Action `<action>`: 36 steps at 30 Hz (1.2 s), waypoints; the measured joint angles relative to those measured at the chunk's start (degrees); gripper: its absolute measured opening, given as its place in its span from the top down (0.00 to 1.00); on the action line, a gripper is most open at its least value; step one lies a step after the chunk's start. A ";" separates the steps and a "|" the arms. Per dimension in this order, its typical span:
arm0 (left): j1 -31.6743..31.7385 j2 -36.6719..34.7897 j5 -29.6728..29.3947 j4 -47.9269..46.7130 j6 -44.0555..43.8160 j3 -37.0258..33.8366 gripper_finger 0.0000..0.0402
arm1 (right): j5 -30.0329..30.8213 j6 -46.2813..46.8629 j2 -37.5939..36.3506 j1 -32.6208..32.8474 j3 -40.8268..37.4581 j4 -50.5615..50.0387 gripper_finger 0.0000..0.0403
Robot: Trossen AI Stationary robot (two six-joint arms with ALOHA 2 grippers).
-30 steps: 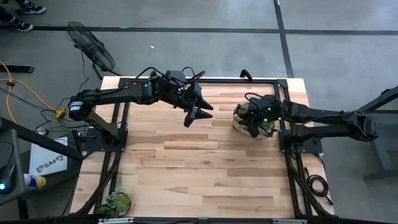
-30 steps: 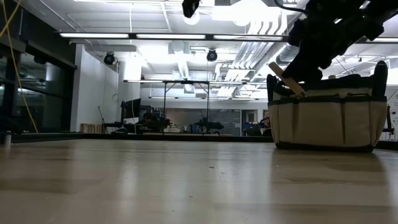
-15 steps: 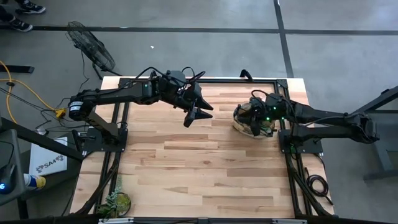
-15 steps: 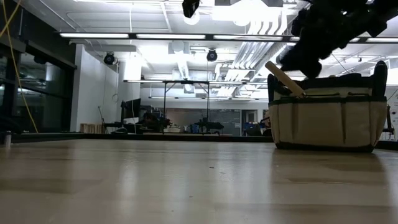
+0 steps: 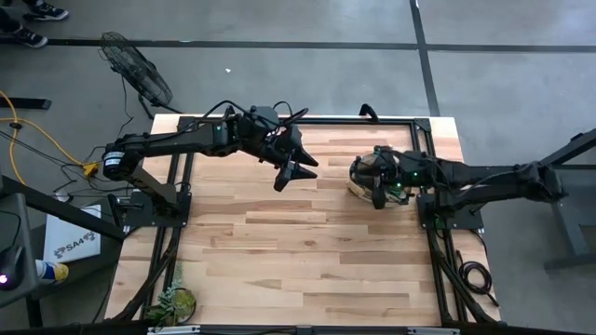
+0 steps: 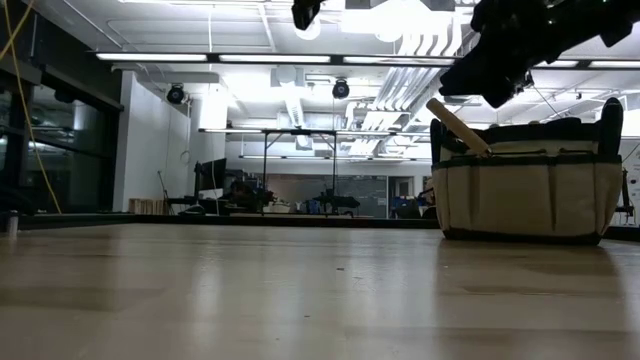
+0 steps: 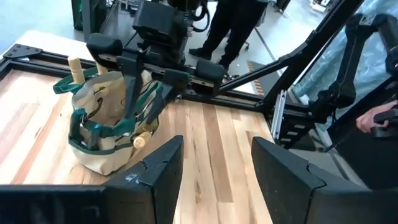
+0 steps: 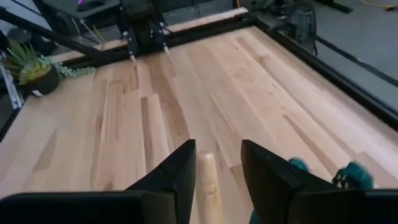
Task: Pick & Place Garden tools in Gardening bag
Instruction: Put the hand rake into the gardening bag
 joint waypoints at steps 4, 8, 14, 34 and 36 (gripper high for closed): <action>0.02 -0.16 -0.23 -0.89 0.66 0.00 0.54 | 0.93 2.15 0.20 2.33 0.00 -1.24 0.69; 0.02 -0.74 -0.74 -1.88 1.73 0.07 0.54 | 2.07 3.01 0.20 3.88 0.00 -1.06 0.62; 0.04 -2.49 -1.40 -5.20 2.46 0.04 0.54 | 2.89 2.19 1.36 4.14 0.57 -1.00 0.44; 0.02 -4.20 -3.56 -8.88 4.26 0.02 0.54 | 7.18 -2.95 13.94 3.53 4.70 -0.96 0.38; 0.02 -4.20 -3.54 -8.78 4.26 0.02 0.54 | 7.18 -2.79 13.94 3.53 4.70 -1.07 0.39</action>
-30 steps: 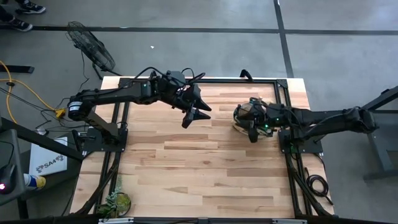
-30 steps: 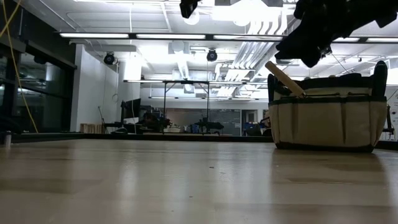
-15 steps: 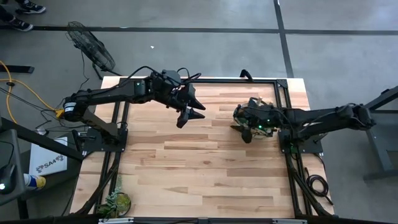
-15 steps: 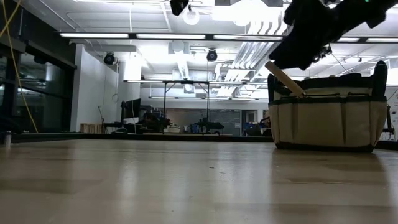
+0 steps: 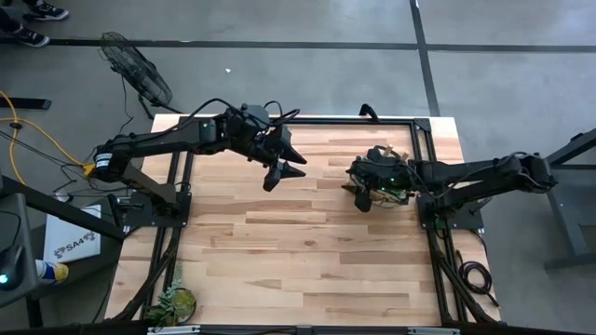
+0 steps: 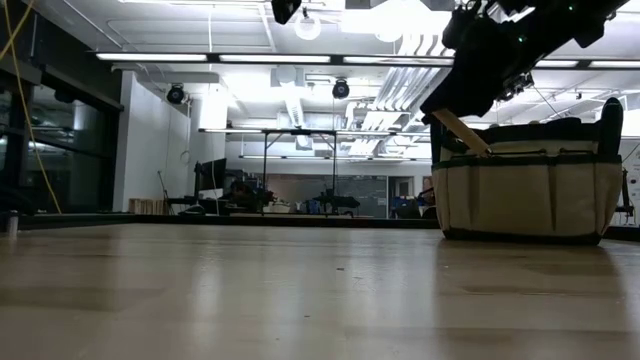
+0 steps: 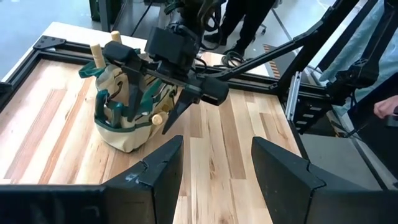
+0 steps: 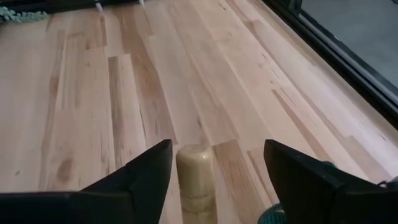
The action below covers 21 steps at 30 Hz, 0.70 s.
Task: Pick & Place Garden tools in Gardening bag
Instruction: Put the hand rake into the gardening bag
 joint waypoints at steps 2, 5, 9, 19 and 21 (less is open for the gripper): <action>0.00 0.00 0.00 -0.04 0.00 0.00 0.54 | -0.07 0.44 -0.02 0.00 0.00 0.05 0.43; 0.00 0.00 0.00 -0.02 0.00 0.00 0.54 | -0.43 0.91 -0.02 0.02 0.00 0.03 0.51; 0.00 0.01 0.00 -0.04 0.02 0.00 0.54 | -2.10 0.78 -0.02 0.02 0.00 0.01 0.64; 0.00 0.02 0.07 -0.04 0.02 0.00 0.54 | -2.49 -0.18 -0.27 0.66 -0.05 -0.10 0.85; 0.00 0.02 0.39 -0.04 0.38 0.00 0.54 | -2.96 -0.14 -0.82 0.68 -0.07 -0.06 0.85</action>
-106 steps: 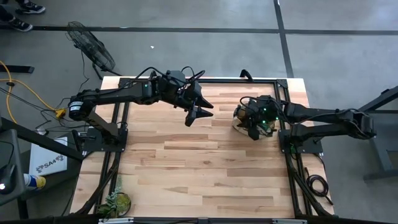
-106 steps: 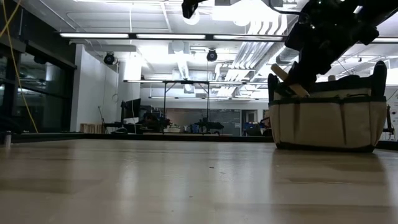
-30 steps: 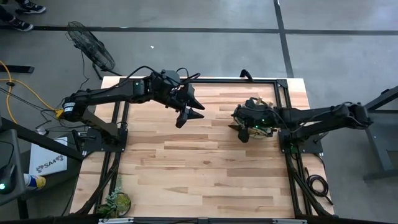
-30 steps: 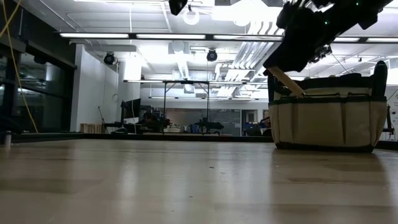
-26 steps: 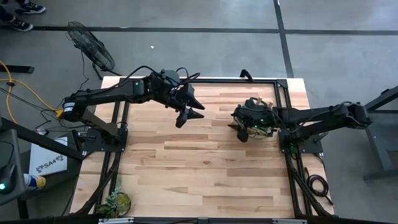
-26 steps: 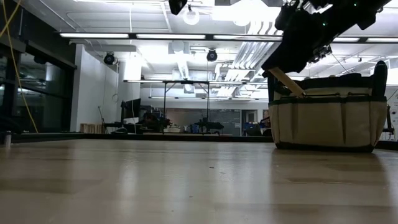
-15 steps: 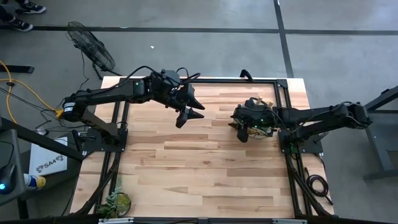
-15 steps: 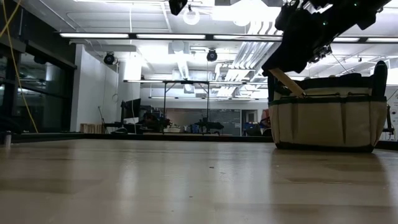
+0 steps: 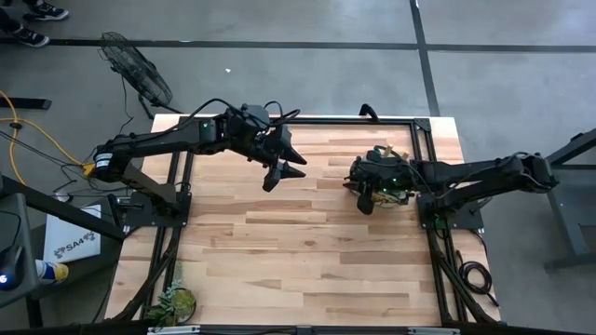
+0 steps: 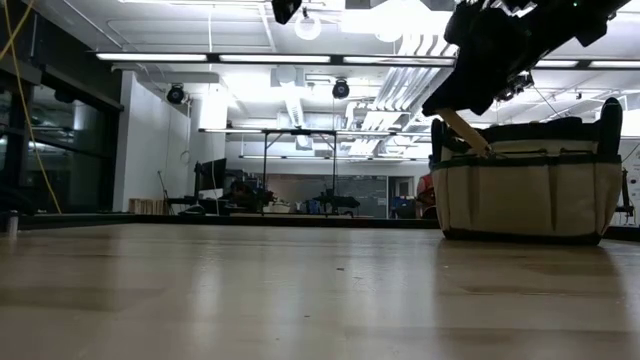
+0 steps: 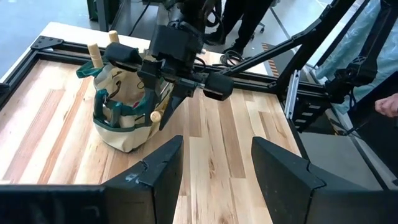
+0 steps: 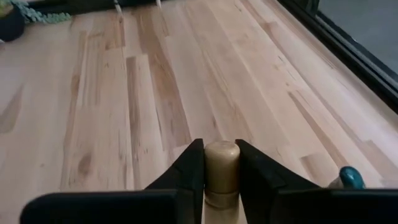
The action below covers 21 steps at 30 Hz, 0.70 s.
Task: Pick & Place Garden tools in Gardening bag
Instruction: Put the hand rake into the gardening bag
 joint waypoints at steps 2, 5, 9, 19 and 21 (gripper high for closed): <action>0.00 0.00 0.46 0.00 0.09 0.00 0.54 | 0.11 0.09 -0.92 0.29 0.00 -0.02 0.85; 0.00 0.00 0.69 -0.01 0.09 0.00 0.54 | 2.39 0.42 -2.77 1.21 0.00 -0.02 0.85; 0.00 0.02 0.80 -0.02 0.08 0.00 0.54 | 6.16 2.45 -5.42 2.63 0.00 -2.50 0.85; 0.00 0.02 0.77 0.04 0.71 0.00 0.54 | 16.36 6.18 -6.63 7.16 -0.04 -5.65 0.85; 0.00 0.02 0.77 0.04 0.71 0.00 0.54 | 16.97 5.97 -6.63 7.24 -0.04 -5.48 0.85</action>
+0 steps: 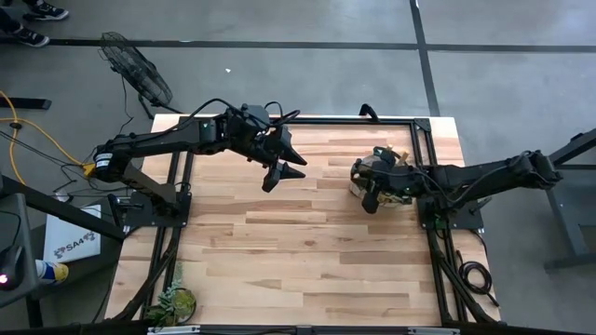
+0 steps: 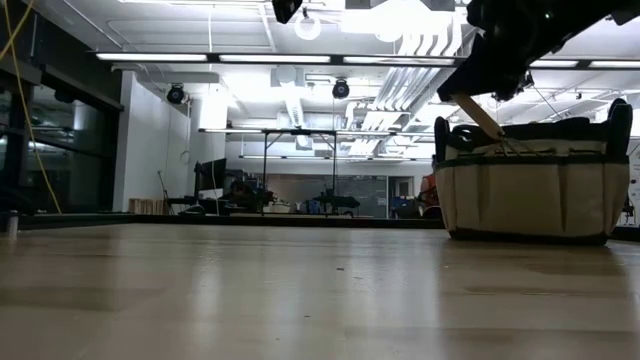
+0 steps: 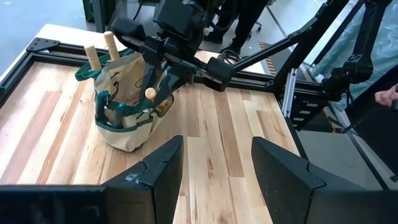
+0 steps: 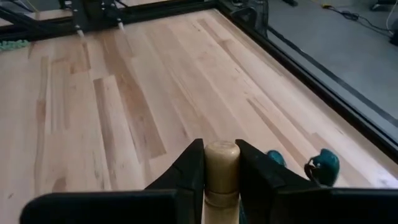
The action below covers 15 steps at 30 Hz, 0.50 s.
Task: Pick & Place Garden tools in Gardening bag
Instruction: Put the hand rake into the gardening bag
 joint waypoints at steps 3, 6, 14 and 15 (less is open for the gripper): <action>0.00 0.00 0.00 0.02 0.00 0.00 0.54 | -0.31 -0.79 0.13 0.00 0.00 0.84 0.85; 0.00 0.00 -0.02 0.04 0.07 0.00 0.54 | -0.74 -1.90 0.33 -0.02 -0.17 1.14 0.85; 0.00 0.01 -0.02 0.26 1.07 0.00 0.54 | -3.29 -0.24 0.33 -1.78 -4.65 5.13 0.85; 0.00 0.02 -0.04 0.24 1.07 0.00 0.54 | -3.24 -0.17 0.33 -1.86 -4.88 5.08 0.85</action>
